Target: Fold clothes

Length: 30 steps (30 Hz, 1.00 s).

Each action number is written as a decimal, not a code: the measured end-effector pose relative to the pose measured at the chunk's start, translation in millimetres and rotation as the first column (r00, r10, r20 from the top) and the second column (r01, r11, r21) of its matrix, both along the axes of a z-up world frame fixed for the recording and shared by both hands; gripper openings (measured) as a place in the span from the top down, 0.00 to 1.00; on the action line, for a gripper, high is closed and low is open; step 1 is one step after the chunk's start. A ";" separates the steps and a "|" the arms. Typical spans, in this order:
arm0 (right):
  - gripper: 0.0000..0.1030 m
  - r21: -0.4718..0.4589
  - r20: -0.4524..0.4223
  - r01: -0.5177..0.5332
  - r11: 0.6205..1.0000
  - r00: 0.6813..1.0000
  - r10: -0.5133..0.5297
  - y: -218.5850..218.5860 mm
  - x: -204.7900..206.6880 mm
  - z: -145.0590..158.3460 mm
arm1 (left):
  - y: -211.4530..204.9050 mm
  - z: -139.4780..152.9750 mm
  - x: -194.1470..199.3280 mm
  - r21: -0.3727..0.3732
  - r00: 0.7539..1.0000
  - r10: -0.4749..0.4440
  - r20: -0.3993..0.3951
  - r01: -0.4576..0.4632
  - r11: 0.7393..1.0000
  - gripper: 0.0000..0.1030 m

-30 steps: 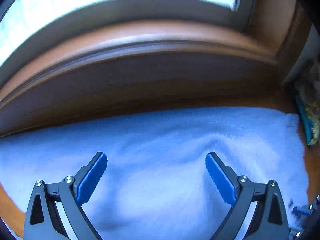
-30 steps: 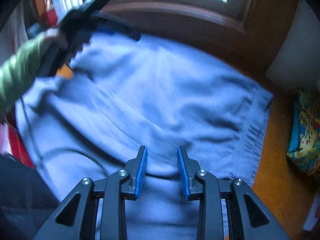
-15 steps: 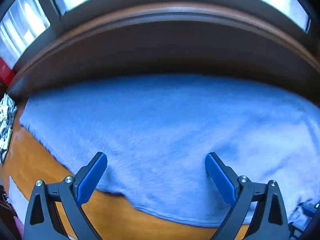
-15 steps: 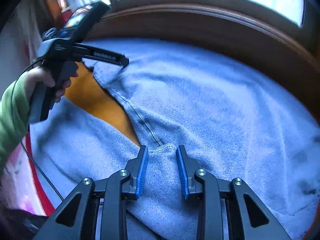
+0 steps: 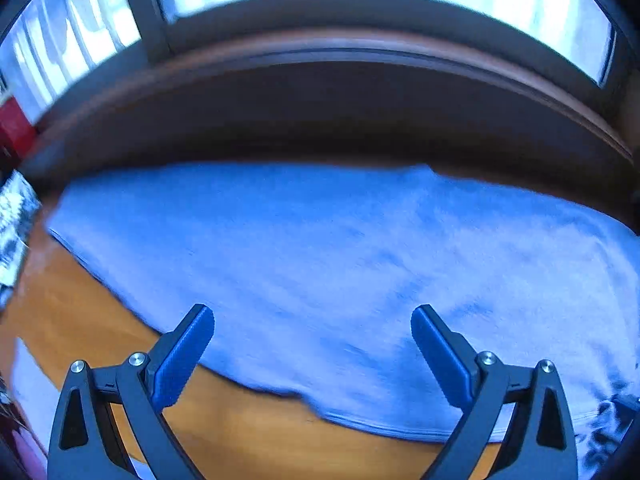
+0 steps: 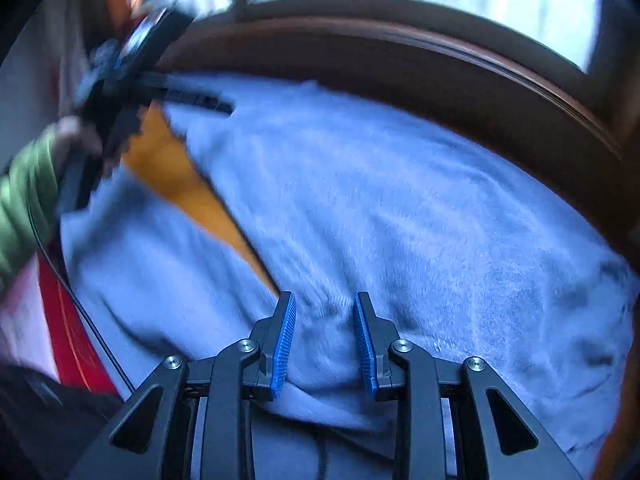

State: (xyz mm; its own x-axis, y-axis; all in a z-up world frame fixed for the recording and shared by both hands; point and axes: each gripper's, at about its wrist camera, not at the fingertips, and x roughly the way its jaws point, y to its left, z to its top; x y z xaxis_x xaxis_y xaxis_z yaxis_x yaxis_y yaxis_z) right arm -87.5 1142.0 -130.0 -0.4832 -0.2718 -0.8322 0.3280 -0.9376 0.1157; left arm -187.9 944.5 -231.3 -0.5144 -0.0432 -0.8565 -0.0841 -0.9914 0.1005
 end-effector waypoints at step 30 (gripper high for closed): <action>0.65 0.031 -0.027 0.156 0.987 0.988 -0.155 15.1 30.8 12.3 | -85.7 -34.5 -6.7 0.066 0.947 0.317 0.059 -0.321 0.945 0.02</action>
